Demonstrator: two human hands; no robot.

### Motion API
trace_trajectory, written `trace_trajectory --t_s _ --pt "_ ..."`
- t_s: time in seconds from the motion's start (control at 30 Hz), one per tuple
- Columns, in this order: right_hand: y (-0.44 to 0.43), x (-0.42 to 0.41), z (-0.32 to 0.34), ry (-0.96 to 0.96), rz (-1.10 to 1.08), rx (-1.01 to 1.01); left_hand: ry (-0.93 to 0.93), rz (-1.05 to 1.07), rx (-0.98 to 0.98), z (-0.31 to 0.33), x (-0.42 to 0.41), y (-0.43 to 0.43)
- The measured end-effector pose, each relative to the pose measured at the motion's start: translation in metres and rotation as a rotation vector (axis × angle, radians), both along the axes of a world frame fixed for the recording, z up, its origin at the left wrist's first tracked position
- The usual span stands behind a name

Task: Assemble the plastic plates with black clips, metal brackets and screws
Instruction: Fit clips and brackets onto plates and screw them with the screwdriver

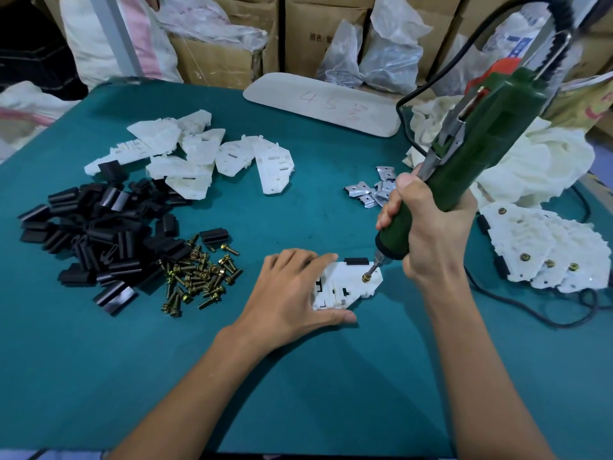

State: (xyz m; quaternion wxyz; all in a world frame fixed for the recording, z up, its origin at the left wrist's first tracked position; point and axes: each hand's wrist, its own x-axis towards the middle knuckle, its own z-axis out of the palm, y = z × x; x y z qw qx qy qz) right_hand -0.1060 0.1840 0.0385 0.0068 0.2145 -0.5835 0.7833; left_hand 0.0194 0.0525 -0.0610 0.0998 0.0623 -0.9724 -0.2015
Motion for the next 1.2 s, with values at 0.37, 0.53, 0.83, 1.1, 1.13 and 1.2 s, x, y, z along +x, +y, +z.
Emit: trace_trajectory --t_s 0.37,0.53,0.83,1.1,1.13,1.2 --pt "-0.006 0.006 -0.006 0.055 -0.01 0.103 0.011 0.005 -0.01 -0.001 0.0 0.0" --pt "-0.006 0.005 -0.006 0.045 -0.001 0.083 0.006 0.01 -0.011 -0.001 0.0 0.0" --pt "-0.006 0.001 -0.005 0.038 0.066 0.107 -0.011 -0.016 0.027 0.0 -0.001 -0.002" --pt "0.009 0.0 0.002 0.018 0.365 0.131 -0.005 -0.046 0.073 0.003 0.0 -0.006" --pt "0.011 0.001 0.003 0.029 0.399 0.137 -0.011 -0.047 0.075 0.004 0.0 -0.006" --pt "0.013 0.004 0.006 0.039 0.417 0.133 -0.019 -0.053 0.084 0.005 0.0 -0.006"
